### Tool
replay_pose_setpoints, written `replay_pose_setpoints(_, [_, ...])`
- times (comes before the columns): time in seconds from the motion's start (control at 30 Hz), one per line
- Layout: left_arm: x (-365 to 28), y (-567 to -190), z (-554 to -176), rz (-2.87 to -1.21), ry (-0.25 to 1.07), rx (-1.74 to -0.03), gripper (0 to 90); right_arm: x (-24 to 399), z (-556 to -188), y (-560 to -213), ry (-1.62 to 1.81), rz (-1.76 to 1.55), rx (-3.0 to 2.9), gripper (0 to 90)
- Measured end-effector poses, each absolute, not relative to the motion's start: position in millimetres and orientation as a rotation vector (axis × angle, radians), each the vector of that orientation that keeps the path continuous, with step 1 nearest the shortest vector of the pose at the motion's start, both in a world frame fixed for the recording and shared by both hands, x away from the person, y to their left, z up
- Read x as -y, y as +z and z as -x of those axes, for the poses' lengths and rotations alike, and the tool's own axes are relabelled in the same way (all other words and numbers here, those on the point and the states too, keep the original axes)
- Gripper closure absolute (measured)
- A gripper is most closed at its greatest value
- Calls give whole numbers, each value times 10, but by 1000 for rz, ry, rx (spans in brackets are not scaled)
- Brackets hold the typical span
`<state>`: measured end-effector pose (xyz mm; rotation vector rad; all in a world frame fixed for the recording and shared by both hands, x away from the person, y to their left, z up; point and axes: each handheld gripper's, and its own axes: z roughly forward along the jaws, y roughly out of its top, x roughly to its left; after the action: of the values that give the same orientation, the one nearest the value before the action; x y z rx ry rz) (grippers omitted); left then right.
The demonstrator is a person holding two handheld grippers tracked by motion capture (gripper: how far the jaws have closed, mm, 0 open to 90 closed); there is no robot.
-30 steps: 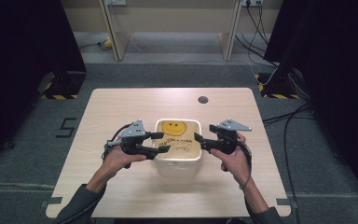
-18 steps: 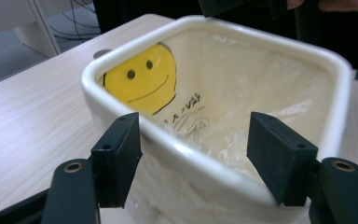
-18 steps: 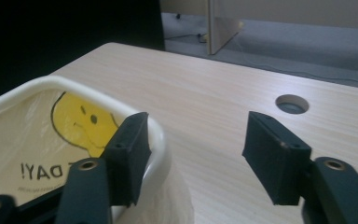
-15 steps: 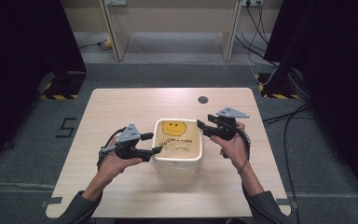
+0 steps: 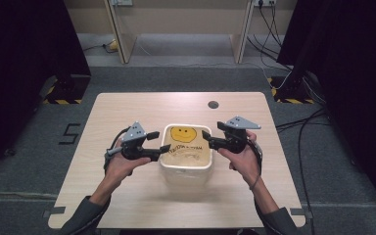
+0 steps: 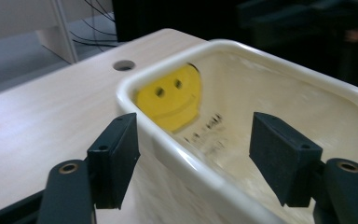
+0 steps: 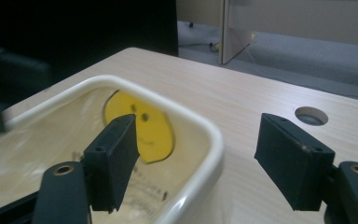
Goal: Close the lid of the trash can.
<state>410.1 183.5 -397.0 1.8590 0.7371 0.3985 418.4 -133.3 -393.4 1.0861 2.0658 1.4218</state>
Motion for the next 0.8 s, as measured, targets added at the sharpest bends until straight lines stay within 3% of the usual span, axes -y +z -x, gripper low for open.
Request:
replay_pose_setpoints(0.3, [-1755,-4116,-4536,-1874,401,-816,327,1346,-3717,-4053,1404,-1074,-2114,287])
replay_pose_setpoints(0.47, [-1775,-4210,-4573,-1833,366,-833,314,1359,-3629,-4155,1404,-1041,-2139,370])
replay_pose_setpoints(0.63, [-1740,-4268,-4573,-1840,361,-842,342,1347,-3641,-4153,1390,-1020,-2136,364])
replay_pose_setpoints(0.8, [-1798,-4206,-4535,-1806,357,-843,324,1409,-3657,-4119,1478,-1076,-2111,285])
